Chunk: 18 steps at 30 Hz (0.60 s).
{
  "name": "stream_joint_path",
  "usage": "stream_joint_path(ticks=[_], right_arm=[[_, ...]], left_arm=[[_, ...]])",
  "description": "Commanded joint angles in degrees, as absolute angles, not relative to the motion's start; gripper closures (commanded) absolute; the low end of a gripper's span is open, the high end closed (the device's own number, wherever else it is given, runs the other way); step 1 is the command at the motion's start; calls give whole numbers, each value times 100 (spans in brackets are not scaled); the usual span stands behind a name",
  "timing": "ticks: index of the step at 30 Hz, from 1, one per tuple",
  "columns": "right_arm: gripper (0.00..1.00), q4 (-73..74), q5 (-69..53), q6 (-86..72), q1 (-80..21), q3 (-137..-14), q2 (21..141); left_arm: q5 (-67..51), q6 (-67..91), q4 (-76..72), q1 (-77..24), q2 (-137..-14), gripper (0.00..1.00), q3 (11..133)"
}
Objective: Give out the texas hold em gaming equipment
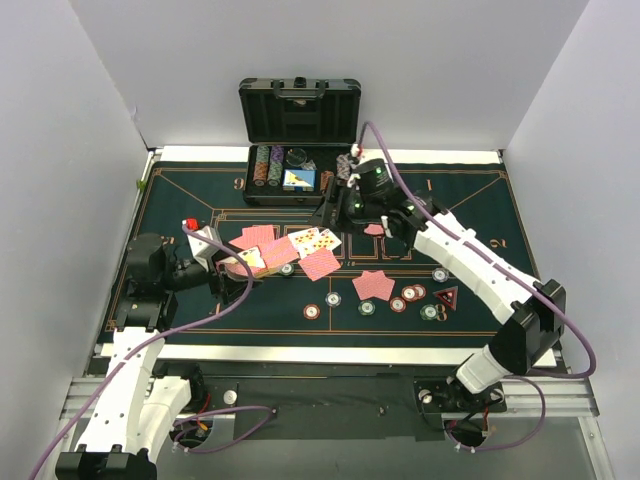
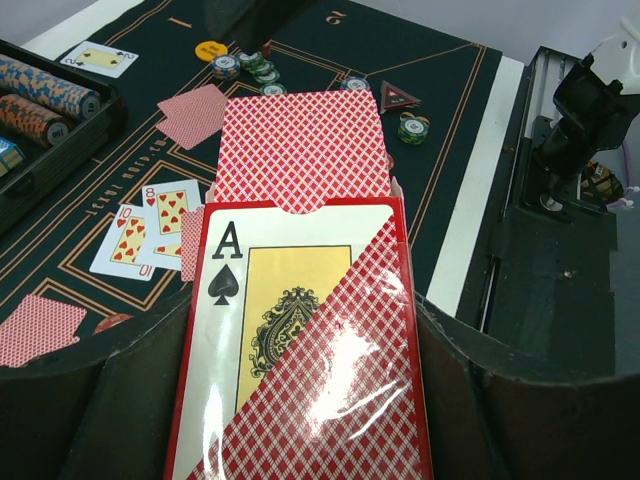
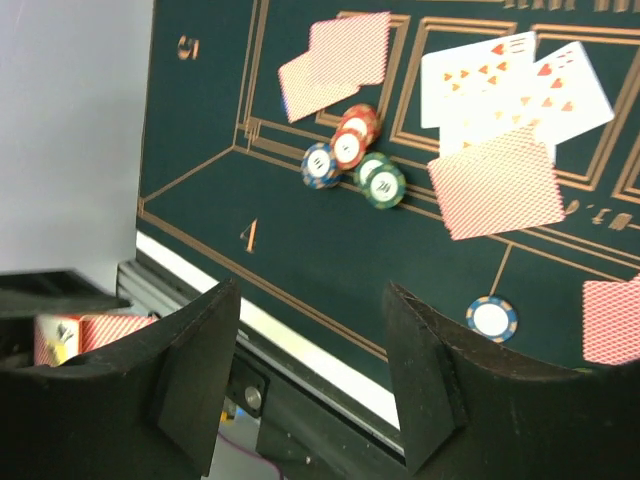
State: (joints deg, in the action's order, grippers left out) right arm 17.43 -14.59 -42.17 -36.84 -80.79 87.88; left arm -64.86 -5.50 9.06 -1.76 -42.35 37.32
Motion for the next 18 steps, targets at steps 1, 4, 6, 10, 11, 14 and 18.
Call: stream_joint_path(ticks=[1, 4, 6, 10, 11, 14, 18], right_arm=[[47, 2759, -1204, -3806, -4166, -8604, 9008], [48, 3066, -1301, -3701, -4402, -8806, 9053], [49, 3312, -1336, -3613, -4508, -8929, 9140], [50, 3533, -1380, -3525, -4702, -9035, 9264], [51, 3525, -1458, -3524, -4720, -9044, 9290], [51, 3411, -1678, -3542, -4851, -9167, 9378], [52, 3130, -1924, -3621, -5027, -9290, 9509]], left_arm=[[-6776, -984, 1151, -141, -4219, 100, 3964], [-6785, -993, 1108, -141, -4210, 100, 3903], [-6768, -993, 1020, -141, -4219, 100, 3894], [-6776, -993, 958, -141, -4219, 100, 3867], [-6776, -984, 923, -141, -4219, 100, 3858], [-6776, -967, 862, -141, -4210, 100, 3806], [-6820, -1010, 887, -149, -4210, 100, 3762]])
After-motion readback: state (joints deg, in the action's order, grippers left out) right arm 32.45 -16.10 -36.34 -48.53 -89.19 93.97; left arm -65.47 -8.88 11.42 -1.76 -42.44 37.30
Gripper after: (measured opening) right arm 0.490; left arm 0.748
